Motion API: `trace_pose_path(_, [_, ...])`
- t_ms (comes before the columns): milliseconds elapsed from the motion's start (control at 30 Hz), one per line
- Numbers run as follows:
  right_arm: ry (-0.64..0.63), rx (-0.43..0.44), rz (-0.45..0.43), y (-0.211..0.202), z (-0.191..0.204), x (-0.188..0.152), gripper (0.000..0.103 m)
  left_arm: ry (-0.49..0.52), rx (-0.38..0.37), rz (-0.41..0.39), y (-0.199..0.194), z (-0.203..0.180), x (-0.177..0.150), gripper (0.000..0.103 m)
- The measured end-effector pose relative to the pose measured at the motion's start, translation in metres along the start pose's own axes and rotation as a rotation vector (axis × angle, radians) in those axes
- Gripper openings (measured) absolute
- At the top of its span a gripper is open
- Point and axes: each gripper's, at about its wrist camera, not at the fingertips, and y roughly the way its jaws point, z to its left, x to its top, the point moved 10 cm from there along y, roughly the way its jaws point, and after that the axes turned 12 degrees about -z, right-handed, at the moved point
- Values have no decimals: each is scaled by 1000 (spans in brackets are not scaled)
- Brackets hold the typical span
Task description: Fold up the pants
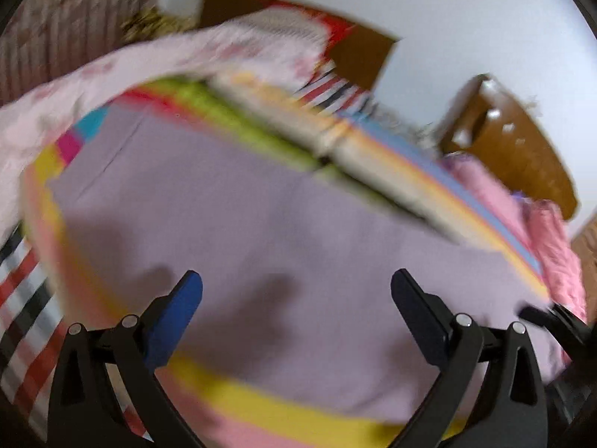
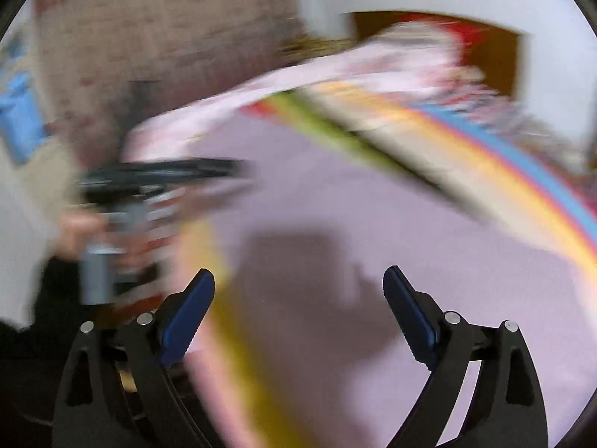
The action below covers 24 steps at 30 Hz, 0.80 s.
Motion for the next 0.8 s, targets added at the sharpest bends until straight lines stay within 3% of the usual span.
trace_pose_path(67, [85,-126,21,6,-63,-2,88,67,-98,35,17,-47,2,101])
trace_pose_path(133, [215,-192,81,14,-111,-19,88,109,-189,110,42,-83,-15,101])
trace_pose_path(200, [318,-272,172,21,-155,-46,88,154,-133,218,74,-90,-42,101])
trace_pose_path(233, [330,-291,165,20,-169,-55,88,199,-87,217,86,-89,-50,101])
trace_pose_path(267, [311,-279,127,16,-173,-52,89,285,-59,164,88,-95,-50,101])
trace_pose_path(333, [306,-351,181,2,-189,-63,89,333,-18,173,92,-96,-52,101])
trace_pose_path(433, [314,-363,44,-49,-199,-53,89,263,43,190,84,-90,-49,101])
trace_pose_path(467, [315,-372,17,-65,-203,-56,90,240,28,174,76,-94,-48,101])
trace_pose_path(567, [327,-423,11,-95,-214,-76,92,255,-116,134,51,-139,-57,101])
trace_pose_path(667, [339,-493,94,-105,-233,-113,92,317,-220,164,35,-179,-88,101])
trace_pose_path(733, [366,-554,156,-113,-248,-143,92,387,-218,195,34,-194,-115,101])
trace_pose_path(800, [415,-511,107,-125,-248,-145,92,459,-162,202,40,-196,-130,101])
